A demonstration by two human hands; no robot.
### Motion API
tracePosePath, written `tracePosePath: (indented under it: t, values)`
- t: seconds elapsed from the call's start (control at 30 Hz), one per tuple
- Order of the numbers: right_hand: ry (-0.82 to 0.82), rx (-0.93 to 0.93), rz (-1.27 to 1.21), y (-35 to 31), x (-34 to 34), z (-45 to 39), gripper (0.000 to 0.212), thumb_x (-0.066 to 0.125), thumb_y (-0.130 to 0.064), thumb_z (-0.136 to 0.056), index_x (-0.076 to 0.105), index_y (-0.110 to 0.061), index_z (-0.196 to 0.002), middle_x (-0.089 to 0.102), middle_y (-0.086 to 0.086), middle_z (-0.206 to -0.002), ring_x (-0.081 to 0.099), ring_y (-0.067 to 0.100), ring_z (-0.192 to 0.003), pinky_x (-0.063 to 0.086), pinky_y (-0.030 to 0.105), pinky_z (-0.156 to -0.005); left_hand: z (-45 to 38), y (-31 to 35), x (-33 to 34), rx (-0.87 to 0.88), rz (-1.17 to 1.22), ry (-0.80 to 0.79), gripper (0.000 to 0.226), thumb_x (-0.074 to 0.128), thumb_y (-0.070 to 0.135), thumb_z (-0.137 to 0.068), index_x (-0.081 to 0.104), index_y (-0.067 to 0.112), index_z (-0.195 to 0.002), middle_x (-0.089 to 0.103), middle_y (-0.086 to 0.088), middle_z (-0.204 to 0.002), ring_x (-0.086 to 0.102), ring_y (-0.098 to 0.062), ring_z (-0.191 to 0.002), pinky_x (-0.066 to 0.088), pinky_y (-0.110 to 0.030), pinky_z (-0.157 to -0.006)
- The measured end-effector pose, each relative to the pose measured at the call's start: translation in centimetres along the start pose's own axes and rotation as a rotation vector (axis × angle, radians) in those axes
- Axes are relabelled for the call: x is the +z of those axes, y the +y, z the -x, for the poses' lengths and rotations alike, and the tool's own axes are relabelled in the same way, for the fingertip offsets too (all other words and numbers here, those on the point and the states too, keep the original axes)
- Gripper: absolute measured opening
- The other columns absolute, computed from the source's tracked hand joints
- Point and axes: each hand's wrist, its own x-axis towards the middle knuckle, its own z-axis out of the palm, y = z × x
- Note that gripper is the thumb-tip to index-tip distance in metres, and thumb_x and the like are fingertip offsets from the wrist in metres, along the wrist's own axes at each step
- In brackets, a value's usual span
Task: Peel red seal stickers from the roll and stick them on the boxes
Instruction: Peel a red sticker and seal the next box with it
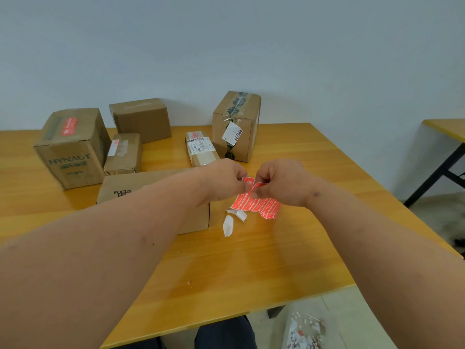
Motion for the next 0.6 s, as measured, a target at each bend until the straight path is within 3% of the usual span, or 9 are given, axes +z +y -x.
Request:
tracePosePath:
  t: [0.17, 0.23, 0.33, 0.43, 0.6]
  values:
    - [0.004, 0.001, 0.005, -0.25, -0.26, 0.19, 0.019, 0.071, -0.035, -0.084, 0.062, -0.023, -0.073, 0.063, -0.009, -0.072, 0.054, 0.004, -0.071, 0.036, 0.032, -0.082, -0.05, -0.02, 0.01, -0.023, 0.074, 0.008, 0.029, 0.058, 0.028, -0.096, 0.065, 0.0, -0.102, 0.069, -0.016, -0.099, 0.06, -0.025, -0.085, 0.048, -0.036, -0.074]
    - [-0.021, 0.019, -0.007, -0.3, -0.35, 0.18, 0.016, 0.073, -0.034, -0.082, 0.064, -0.022, -0.076, 0.067, -0.008, -0.076, 0.06, 0.006, -0.077, 0.041, 0.035, -0.087, -0.04, -0.01, -0.05, -0.025, 0.095, 0.007, 0.03, 0.058, 0.029, -0.096, 0.064, -0.001, -0.097, 0.07, -0.012, -0.093, 0.062, -0.026, -0.083, 0.049, -0.035, -0.072]
    - [-0.041, 0.048, 0.022, -0.25, -0.29, 0.01, 0.017, 0.075, -0.034, -0.08, 0.066, -0.02, -0.075, 0.071, -0.005, -0.079, 0.063, 0.011, -0.08, 0.043, 0.037, -0.088, 0.24, 0.1, -0.32, -0.007, 0.103, 0.024, 0.029, 0.059, 0.031, -0.095, 0.055, 0.009, -0.077, 0.058, -0.004, -0.073, 0.048, -0.016, -0.066, 0.038, -0.029, -0.061]
    - [-0.041, 0.052, 0.014, -0.18, -0.25, -0.03, 0.021, 0.074, -0.033, -0.08, 0.065, -0.018, -0.069, 0.07, -0.002, -0.075, 0.061, 0.013, -0.074, 0.04, 0.035, -0.083, 0.48, 0.06, -0.47, -0.009, 0.113, -0.003, 0.029, 0.065, 0.032, -0.091, 0.06, 0.008, -0.076, 0.058, -0.005, -0.075, 0.048, -0.015, -0.068, 0.038, -0.029, -0.063]
    - [-0.054, 0.072, -0.005, -0.44, -0.19, 0.09, 0.018, 0.073, -0.035, -0.081, 0.073, -0.018, -0.088, 0.072, -0.001, -0.086, 0.063, 0.013, -0.085, 0.042, 0.042, -0.097, 0.16, -0.06, -0.16, -0.034, 0.016, -0.005, 0.031, 0.063, 0.034, -0.092, 0.057, 0.017, -0.066, 0.056, 0.002, -0.069, 0.048, -0.012, -0.065, 0.04, -0.03, -0.065]
